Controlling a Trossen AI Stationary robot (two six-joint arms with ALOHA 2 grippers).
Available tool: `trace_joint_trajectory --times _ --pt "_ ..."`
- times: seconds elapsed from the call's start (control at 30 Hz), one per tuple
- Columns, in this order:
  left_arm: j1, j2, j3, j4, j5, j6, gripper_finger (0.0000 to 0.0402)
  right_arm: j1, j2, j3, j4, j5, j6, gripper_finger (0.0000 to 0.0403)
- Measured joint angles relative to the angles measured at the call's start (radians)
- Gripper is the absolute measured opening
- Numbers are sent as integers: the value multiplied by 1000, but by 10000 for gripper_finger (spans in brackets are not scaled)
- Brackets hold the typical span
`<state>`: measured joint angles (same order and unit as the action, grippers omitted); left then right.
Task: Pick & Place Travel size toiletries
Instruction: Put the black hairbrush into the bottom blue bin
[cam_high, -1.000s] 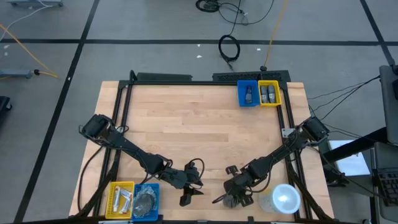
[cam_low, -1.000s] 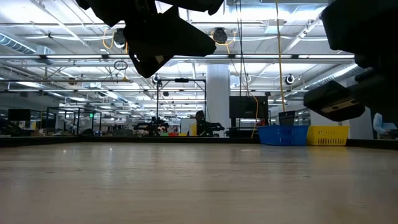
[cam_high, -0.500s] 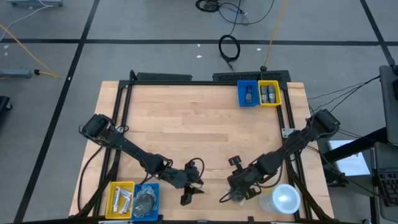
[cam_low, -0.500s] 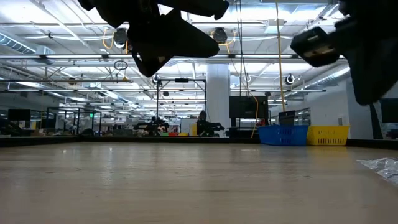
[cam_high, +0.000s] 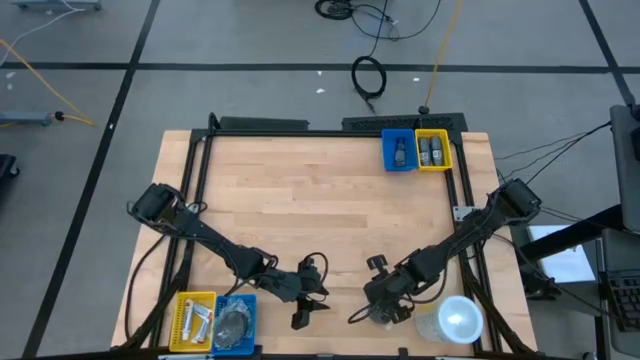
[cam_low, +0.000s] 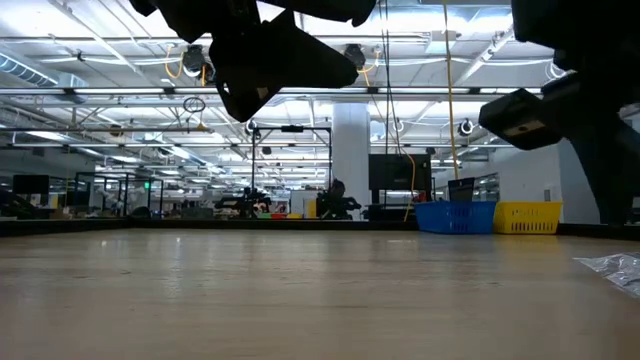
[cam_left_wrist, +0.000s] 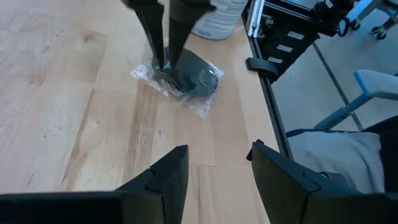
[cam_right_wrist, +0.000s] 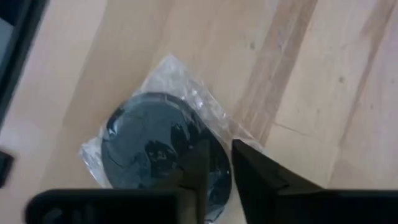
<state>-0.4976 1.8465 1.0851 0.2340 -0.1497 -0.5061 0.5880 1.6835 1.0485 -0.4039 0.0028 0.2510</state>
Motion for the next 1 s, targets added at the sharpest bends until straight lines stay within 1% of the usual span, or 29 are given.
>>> trace_joint_trajectory --times 0.27,0.37,0.47,0.7,0.77,0.87,1.0 --pt "0 0 0 3 1 0 172 -6 18 1 10 -6 28 147" --pt "0 0 0 3 1 0 172 -6 18 -4 20 -5 26 175" --pt "-1 0 0 3 1 0 172 -12 18 -35 55 -8 31 194" --pt "0 0 0 3 1 1 172 -25 17 -92 104 -9 79 205" --pt "0 0 0 3 1 4 172 -27 16 -98 105 -27 79 205" --pt "0 0 0 2 1 5 172 -34 16 -105 106 -59 83 202" --pt "0 0 0 2 1 5 172 -43 15 -119 104 -61 104 190"
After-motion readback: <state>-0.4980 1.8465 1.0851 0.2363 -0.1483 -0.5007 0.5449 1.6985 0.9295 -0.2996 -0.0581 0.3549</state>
